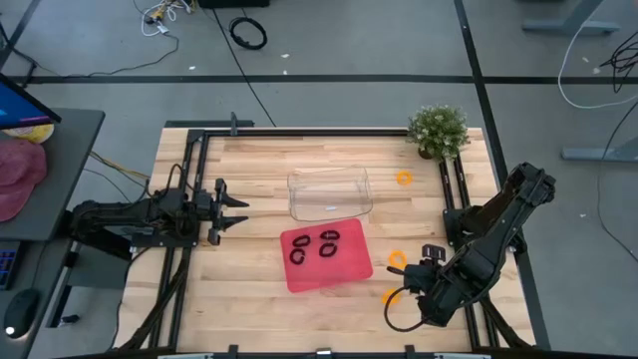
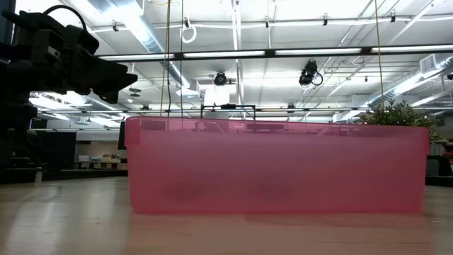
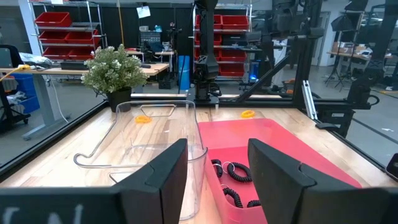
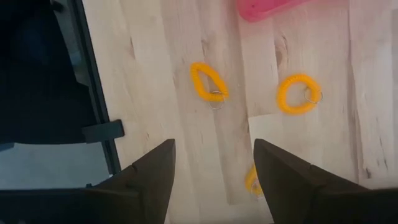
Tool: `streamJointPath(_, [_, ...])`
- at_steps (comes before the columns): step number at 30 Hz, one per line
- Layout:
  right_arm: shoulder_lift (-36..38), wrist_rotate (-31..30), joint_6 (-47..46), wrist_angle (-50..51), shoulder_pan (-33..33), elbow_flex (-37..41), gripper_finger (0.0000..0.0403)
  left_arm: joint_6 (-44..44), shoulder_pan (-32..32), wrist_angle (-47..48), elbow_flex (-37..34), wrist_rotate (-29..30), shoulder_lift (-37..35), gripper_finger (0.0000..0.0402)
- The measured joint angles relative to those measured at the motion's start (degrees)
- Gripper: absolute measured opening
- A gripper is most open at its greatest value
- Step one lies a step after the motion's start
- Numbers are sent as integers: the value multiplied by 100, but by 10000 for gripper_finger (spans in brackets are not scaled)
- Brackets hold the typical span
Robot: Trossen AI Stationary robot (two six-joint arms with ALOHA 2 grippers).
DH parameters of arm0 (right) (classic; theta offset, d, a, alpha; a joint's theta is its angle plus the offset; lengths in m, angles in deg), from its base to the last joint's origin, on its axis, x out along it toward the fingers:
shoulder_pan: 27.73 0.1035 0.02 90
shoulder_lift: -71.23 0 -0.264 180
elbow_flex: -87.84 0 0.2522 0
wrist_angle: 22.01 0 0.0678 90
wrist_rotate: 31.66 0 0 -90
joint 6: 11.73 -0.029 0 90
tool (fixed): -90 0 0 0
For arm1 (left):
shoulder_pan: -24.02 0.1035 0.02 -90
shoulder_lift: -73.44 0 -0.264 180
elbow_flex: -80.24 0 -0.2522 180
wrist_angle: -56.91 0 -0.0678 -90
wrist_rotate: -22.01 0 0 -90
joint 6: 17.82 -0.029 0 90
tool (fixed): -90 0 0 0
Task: Sort spring keychains
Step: Put the yellow spring keychain into the transparent bin
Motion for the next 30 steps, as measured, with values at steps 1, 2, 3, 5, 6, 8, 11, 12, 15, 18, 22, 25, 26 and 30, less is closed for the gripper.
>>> streamJointPath(1, [0, 14, 0, -43, 2, 66, 222, 0, -2, 2, 0, 0, 0, 172])
streamJointPath(2, [-4, 47, -1, -99, 8, 142, 222, 0, 0, 2, 1, 2, 1, 172])
streamJointPath(3, [-4, 111, -4, -191, 7, 222, 222, 0, 0, 2, 1, 0, 1, 172])
streamJointPath(5, [-4, 185, 7, -482, 7, 404, 222, 0, 0, 0, -1, 0, 1, 172])
streamJointPath(6, [-7, 206, 15, -616, 7, 488, 222, 0, -2, 0, 1, 2, -1, 172])
streamJointPath(8, [-9, 221, 3, -737, 26, 606, 222, 0, -2, 0, 1, 0, 0, 172])
streamJointPath(11, [-9, 221, -76, -842, 66, 732, 222, 0, 0, 0, -1, 2, -1, 172])
streamJointPath(12, [-9, 222, -123, -835, 86, 761, 222, 0, 0, 2, -1, 0, -1, 172])
streamJointPath(15, [-9, 222, -227, -849, 152, 836, 222, 0, 0, 2, 0, 0, -1, 172])
streamJointPath(18, [-9, 223, -337, -862, 207, 883, 222, 0, -1, 2, -1, 0, 1, 172])
streamJointPath(22, [-9, 223, -404, -925, 236, 893, 222, 0, 0, 2, 1, 2, 1, 172])
streamJointPath(25, [-9, 223, -391, -949, 236, 893, 222, 0, -2, 1, -1, 0, 0, 172])
streamJointPath(26, [-9, 223, -384, -929, 236, 893, 222, 0, -1, 1, 1, 0, 1, 172])
streamJointPath(30, [-9, 160, -388, -647, 230, 893, 222, 0, -2, 2, 0, 0, 1, 172])
